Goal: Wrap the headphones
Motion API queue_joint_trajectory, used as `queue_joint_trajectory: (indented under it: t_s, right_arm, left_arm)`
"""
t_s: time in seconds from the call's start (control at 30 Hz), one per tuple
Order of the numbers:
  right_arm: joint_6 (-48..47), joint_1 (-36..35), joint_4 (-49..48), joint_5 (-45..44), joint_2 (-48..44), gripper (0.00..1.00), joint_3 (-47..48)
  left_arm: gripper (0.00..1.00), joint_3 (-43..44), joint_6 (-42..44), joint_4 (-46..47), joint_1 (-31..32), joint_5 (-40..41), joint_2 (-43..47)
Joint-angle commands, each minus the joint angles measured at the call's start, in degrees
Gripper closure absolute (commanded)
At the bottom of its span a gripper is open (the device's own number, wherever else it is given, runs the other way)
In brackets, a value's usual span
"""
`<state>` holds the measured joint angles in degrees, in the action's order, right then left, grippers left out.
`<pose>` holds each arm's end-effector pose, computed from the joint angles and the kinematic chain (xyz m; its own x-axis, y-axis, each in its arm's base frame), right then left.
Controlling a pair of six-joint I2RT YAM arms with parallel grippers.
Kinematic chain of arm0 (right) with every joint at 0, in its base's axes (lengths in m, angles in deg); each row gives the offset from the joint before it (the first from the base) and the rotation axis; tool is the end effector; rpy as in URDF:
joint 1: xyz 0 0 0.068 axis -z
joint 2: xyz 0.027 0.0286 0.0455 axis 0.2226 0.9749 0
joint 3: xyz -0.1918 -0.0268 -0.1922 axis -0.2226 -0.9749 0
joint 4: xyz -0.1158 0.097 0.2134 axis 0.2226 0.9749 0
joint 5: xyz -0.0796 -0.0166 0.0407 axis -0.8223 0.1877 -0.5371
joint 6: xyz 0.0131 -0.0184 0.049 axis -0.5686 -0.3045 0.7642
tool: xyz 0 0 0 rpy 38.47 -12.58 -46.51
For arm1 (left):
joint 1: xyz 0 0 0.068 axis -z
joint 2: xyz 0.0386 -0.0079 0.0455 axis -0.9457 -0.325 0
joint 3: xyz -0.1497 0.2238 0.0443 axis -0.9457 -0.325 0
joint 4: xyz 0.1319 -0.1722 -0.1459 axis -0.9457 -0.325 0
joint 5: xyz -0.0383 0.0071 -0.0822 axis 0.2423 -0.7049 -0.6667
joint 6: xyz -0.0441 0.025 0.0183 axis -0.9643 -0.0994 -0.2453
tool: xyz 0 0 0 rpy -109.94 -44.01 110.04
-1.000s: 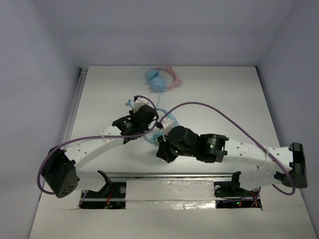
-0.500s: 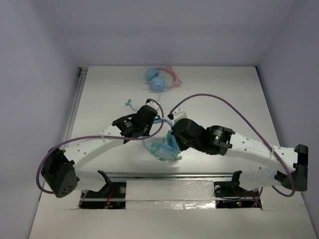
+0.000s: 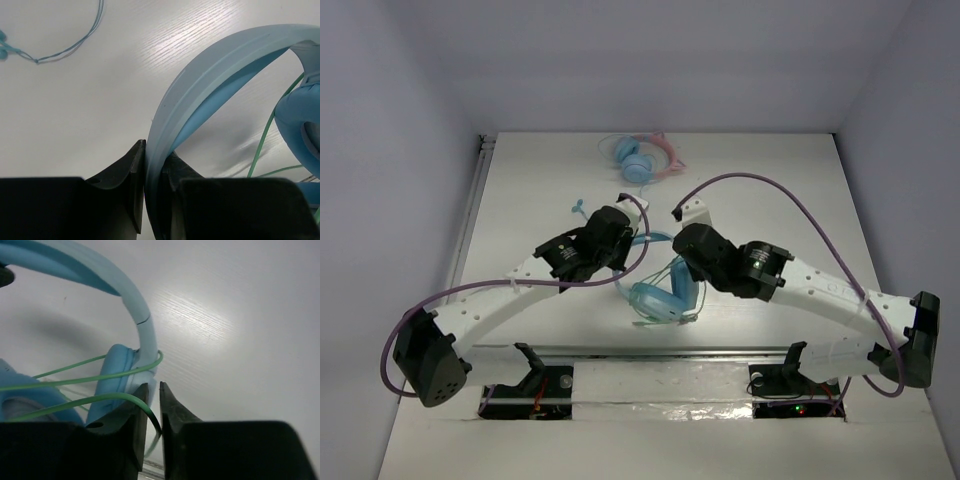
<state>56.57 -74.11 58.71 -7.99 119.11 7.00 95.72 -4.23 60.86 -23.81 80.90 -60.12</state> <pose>0.1409 0.2164 0.3318 -0.5288 -0.3700 -0.7638 -0.4045 0.9010 -0.1564 0.1878 -0.1939 0.2993 -0.4619 0.3334 -0.8219 0.5764 0.8172 0.0076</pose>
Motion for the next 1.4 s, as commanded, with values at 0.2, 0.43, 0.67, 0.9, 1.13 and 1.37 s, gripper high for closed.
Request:
queue_joint_trajectory:
  t_s: [0.2,0.43,0.67,0.9,1.13,1.37]
  right_arm:
    - [0.9,8.6,-6.4,-7.5,-2.2,0.71,0.2]
    - [0.6,14.8,-17.2,2.3,-1.4,0.76,-5.7]
    - [5.6,15.4,-25.1,6.3,-5.4,0.87,-11.7]
    - [7.4,15.9,-27.2,4.7,-11.0,0.95,-15.5]
    - [6.8,15.9,-33.3,10.9,-17.1,0.99,-20.3]
    - [9.5,15.9,-42.5,16.4,-20.1,1.00,-26.8]
  left_arm:
    - [1.00,1.6,2.2,1.3,0.2,-6.7,3.2]
    - [1.00,3.0,0.5,3.1,-1.7,-16.2,6.0]
    - [1.00,5.4,-2.0,3.7,-4.1,-18.1,7.4]
    - [1.00,7.3,-3.9,5.1,-6.0,-18.3,7.7]
    - [1.00,6.3,-7.0,8.5,-10.2,-23.7,9.6]
    - [1.00,5.8,-11.3,15.1,-14.5,-32.8,10.6]
